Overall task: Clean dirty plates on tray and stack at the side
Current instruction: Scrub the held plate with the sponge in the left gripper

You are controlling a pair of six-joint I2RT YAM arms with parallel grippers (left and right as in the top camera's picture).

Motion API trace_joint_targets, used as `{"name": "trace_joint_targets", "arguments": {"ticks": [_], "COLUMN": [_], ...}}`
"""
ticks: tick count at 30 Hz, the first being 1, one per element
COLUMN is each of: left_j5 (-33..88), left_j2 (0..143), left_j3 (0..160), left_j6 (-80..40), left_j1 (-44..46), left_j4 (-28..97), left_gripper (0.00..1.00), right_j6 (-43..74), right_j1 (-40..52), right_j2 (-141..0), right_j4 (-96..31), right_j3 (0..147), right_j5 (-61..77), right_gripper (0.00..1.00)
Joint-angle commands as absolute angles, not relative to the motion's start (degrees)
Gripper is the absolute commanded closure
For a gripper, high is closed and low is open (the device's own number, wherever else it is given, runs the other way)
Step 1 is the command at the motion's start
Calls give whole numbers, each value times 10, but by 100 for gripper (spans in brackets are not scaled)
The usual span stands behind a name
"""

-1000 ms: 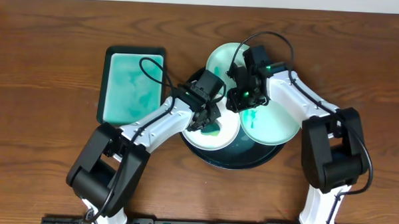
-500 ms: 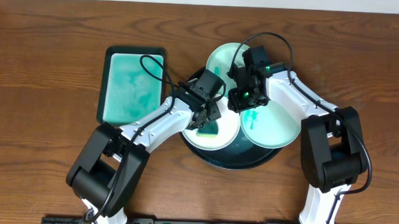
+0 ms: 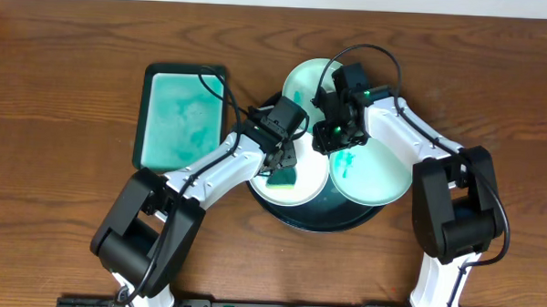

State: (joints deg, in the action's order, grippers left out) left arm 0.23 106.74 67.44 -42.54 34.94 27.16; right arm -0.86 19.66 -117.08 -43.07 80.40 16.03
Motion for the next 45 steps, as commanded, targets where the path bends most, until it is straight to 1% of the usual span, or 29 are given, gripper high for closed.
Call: {"name": "trace_joint_targets", "arguments": {"ticks": [1, 4, 6, 7, 11, 14, 16, 17, 18, 19, 20, 21, 22, 23, 25, 31, 35, 37, 45], "left_j5": [-1, 0, 4, 10, 30, 39, 45, 48, 51, 51, 51, 52, 53, 56, 72, 183, 196, 164, -79], "left_j2": [1075, 1084, 1087, 1087, 1089, 1097, 1104, 1107, 1109, 1109, 1108, 1108, 1108, 1108, 1108, 1108, 1108, 1108, 1112], "left_j3": [685, 684, 684, 684, 684, 684, 684, 684, 684, 684, 685, 685, 685, 685, 685, 685, 685, 685, 681], "left_j6": [-401, -401, -401, -401, -406, -406, -407, -408, -407, -407, -407, -408, -407, -407, -408, -452, -490, -489, -485], "left_j1": [349, 351, 351, 351, 351, 351, 351, 351, 351, 351, 351, 351, 351, 351, 351, 351, 351, 351, 351], "left_j4": [283, 280, 280, 280, 276, 274, 274, 274, 273, 272, 269, 264, 260, 255, 244, 157, 128, 142, 282], "left_gripper": [51, 52, 62, 64, 64, 64, 64, 64, 67, 74, 81, 90, 93, 92, 93, 93, 93, 93, 93], "right_j6": [-13, -13, -13, -13, -13, -13, -8, -9, -9, -9, -8, -8, -7, -7, -3, 8, 8, 8, 8], "right_j1": [204, 204, 204, 204, 204, 204, 204, 204, 204, 204, 204, 204, 204, 204, 204, 203, 204, 204, 203], "right_j2": [-1180, -1180, -1180, -1180, -1180, -1180, -1180, -1180, -1180, -1180, -1180, -1180, -1180, -1180, -1180, -1180, -1180, -1180, -1180], "right_j4": [-444, -453, -452, -452, -452, -452, -454, -455, -455, -455, -455, -455, -454, -453, -452, -450, -450, -450, -448], "right_j3": [800, 800, 800, 800, 800, 800, 800, 800, 800, 800, 800, 800, 800, 800, 800, 800, 800, 800, 800], "right_j5": [155, 155, 155, 155, 155, 155, 155, 157, 157, 157, 157, 157, 157, 157, 157, 157, 157, 157, 157], "right_gripper": [60, 60, 61, 61, 61, 67, 67, 66, 66, 69, 78, 92, 96, 99, 98, 99, 99, 99, 99]}}
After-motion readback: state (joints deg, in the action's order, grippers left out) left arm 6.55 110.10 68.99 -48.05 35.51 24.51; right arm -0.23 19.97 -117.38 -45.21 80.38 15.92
